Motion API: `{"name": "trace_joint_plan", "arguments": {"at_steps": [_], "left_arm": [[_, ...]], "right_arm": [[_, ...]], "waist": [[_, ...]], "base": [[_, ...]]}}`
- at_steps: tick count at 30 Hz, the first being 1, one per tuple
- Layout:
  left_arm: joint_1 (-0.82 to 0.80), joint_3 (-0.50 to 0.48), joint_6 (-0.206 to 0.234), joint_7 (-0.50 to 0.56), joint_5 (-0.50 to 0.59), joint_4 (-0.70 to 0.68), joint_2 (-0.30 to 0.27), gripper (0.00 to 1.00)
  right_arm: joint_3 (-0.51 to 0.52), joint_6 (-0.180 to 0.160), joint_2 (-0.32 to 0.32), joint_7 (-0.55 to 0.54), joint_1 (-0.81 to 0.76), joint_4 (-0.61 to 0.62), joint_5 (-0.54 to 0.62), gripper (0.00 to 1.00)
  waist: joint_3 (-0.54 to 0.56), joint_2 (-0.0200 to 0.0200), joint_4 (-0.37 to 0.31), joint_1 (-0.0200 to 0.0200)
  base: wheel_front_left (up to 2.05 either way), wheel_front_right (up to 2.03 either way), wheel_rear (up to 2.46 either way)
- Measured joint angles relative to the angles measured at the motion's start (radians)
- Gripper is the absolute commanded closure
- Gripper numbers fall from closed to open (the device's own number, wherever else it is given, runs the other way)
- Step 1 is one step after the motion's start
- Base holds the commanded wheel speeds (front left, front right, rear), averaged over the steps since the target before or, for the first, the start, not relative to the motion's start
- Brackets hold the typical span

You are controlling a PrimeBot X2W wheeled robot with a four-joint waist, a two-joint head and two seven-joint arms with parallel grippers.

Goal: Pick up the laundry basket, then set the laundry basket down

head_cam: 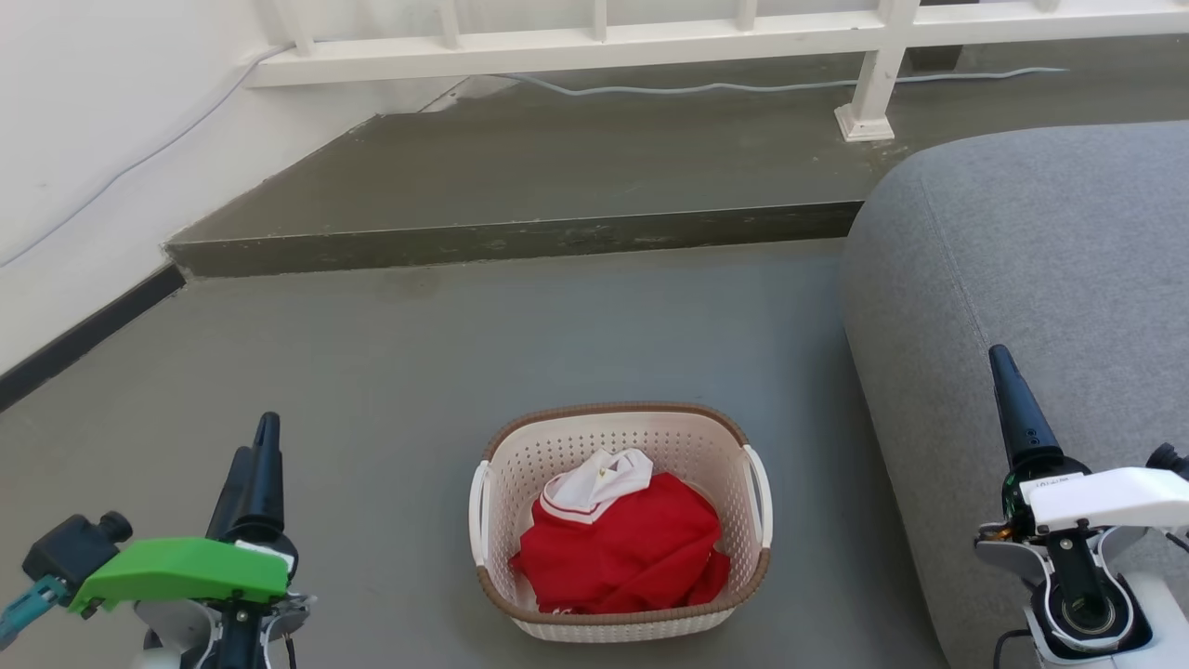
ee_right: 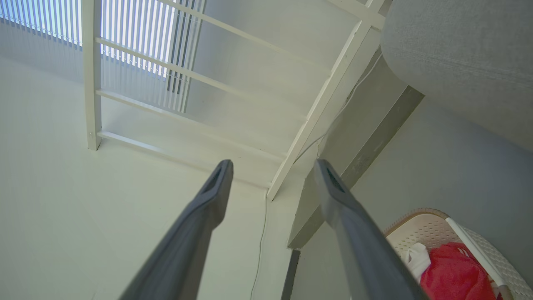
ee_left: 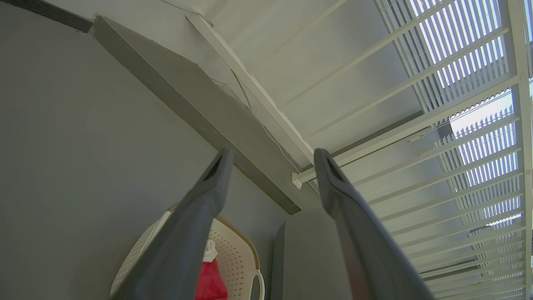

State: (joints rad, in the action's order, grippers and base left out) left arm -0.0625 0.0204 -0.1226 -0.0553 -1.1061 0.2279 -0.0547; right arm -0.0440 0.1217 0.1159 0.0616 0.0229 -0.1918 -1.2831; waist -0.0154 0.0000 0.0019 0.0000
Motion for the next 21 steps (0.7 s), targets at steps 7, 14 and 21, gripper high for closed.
{"name": "trace_joint_plan", "arguments": {"at_steps": [7, 14, 21], "left_arm": [[-0.001, 0.014, 0.007, -0.02, 0.123, -0.013, 0.0, 0.0], [-0.004, 0.028, 0.026, -0.044, 0.26, -0.025, 0.0, 0.0], [-0.005, 0.051, 0.037, -0.071, 0.383, -0.039, 0.001, 0.0]], "right_arm": [[-0.016, 0.0, 0.024, 0.019, 0.012, 0.007, 0.102, 0.0], [-0.027, 0.0, 0.052, 0.044, 0.026, 0.015, 0.267, 0.0], [-0.044, -0.002, 0.067, 0.067, 0.031, 0.023, 0.414, 0.0]], "waist": [[-0.003, 0.0, -0.001, 0.0], [-0.006, 0.0, -0.002, 0.0], [-0.008, 0.0, 0.0, 0.0]], "base": [[0.0, 0.0, 0.0], [0.0, 0.0, 0.0], [0.0, 0.0, 0.0]]}}
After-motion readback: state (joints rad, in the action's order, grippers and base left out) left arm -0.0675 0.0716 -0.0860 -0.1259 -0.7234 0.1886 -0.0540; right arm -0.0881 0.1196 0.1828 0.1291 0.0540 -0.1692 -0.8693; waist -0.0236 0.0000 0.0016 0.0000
